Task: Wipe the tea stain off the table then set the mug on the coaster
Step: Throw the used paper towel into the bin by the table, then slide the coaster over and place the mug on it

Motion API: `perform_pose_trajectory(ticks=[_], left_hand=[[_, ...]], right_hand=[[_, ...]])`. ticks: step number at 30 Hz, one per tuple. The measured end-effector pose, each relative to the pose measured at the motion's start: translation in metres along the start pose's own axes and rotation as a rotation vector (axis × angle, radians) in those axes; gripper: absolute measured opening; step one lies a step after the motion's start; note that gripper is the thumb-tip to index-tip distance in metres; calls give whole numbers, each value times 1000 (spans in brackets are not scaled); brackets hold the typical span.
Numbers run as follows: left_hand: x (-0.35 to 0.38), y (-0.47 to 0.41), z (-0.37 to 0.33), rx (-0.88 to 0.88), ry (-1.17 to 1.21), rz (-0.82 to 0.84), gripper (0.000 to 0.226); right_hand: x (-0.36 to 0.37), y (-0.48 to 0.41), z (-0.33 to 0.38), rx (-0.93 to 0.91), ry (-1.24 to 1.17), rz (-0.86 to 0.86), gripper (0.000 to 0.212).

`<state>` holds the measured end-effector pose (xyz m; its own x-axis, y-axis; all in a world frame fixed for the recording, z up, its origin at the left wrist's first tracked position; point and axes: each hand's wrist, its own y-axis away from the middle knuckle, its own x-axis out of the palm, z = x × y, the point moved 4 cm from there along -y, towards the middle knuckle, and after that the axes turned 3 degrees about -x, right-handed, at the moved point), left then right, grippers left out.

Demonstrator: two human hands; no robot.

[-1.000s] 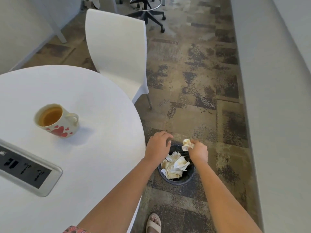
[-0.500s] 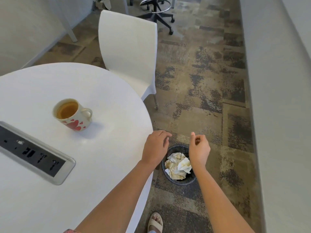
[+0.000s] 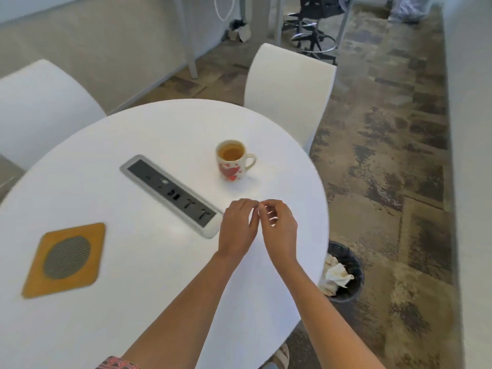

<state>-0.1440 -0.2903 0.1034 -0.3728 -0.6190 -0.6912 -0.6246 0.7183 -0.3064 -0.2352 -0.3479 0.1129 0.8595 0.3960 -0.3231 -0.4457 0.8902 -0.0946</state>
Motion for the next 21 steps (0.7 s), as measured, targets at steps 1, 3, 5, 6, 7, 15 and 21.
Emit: perform_pose_trajectory(ticks=[1,3,5,6,7,15,21], left_hand=[[-19,5,14,-14,-6,-25,17],[-57,14,43,-40,-19,-78,16],[-97,23,74,-66,-48,-128,16],[-115,26,90,-84,-67,-150,18],[-133,30,106,-109,-86,-166,20],[-243,67,237,-517,-150,-312,25],[-280,95,309,-824,-242,-172,44]], right_hand=[[20,9,10,1,-23,36,4],[61,27,28,-11,-48,109,6],[104,44,46,-35,-62,179,7],[125,52,54,-44,-68,210,9],[145,59,61,-53,-69,239,10],[277,103,84,-1,63,464,29],[333,118,69,92,270,582,44]])
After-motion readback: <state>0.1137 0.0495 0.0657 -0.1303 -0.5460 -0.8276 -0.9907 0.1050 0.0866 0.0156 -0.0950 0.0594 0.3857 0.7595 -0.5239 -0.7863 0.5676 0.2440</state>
